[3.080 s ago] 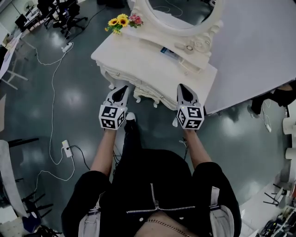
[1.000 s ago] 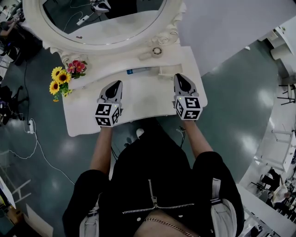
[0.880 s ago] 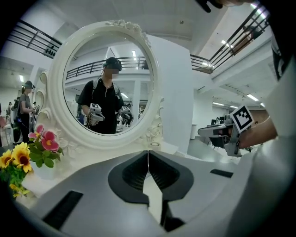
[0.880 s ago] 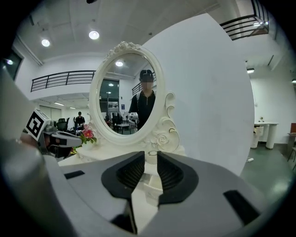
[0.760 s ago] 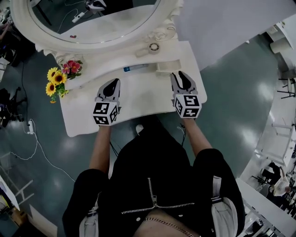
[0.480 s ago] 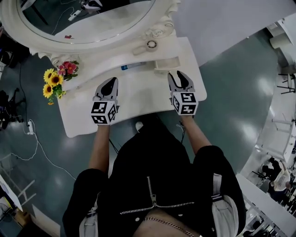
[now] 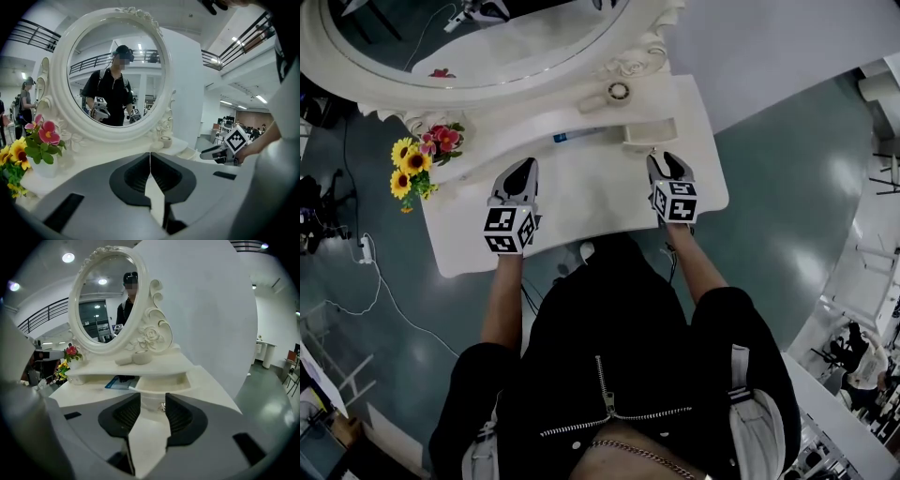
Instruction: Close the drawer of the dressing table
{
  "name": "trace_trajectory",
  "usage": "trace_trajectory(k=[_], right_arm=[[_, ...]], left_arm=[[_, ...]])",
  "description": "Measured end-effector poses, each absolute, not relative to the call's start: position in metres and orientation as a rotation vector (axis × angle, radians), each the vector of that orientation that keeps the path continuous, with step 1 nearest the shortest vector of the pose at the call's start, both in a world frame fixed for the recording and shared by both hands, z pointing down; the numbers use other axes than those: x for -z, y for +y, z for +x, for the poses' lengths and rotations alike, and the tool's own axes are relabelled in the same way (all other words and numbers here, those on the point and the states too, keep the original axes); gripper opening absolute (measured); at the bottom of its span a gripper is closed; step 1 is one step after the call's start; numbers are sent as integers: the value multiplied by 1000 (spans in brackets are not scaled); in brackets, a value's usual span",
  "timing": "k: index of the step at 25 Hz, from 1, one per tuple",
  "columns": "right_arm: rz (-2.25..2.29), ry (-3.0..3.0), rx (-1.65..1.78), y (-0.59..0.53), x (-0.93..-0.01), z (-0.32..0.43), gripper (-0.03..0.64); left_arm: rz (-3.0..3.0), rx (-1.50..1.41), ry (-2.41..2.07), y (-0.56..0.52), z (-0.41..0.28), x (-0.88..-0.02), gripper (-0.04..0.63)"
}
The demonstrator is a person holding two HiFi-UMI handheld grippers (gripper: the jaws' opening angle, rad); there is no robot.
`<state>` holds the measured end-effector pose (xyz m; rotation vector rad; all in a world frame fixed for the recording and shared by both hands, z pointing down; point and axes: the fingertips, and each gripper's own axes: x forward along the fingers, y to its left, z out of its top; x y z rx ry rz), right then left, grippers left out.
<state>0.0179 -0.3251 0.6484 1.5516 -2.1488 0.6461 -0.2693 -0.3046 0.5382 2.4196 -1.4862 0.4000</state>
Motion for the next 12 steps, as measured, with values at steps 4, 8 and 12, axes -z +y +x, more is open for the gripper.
trace_trajectory(k=[4, 8, 12], right_arm=[[1544, -2089, -705, -333, -674, 24, 158], [1525, -2047, -757, -337, -695, 26, 158], [1509, -2012, -786, -340, -711, 27, 155]], left_arm=[[2393, -407, -1494, -314, -277, -544, 21], [2369, -412, -1496, -321, -280, -551, 21], [2350, -418, -1493, -327, -282, -557, 21]])
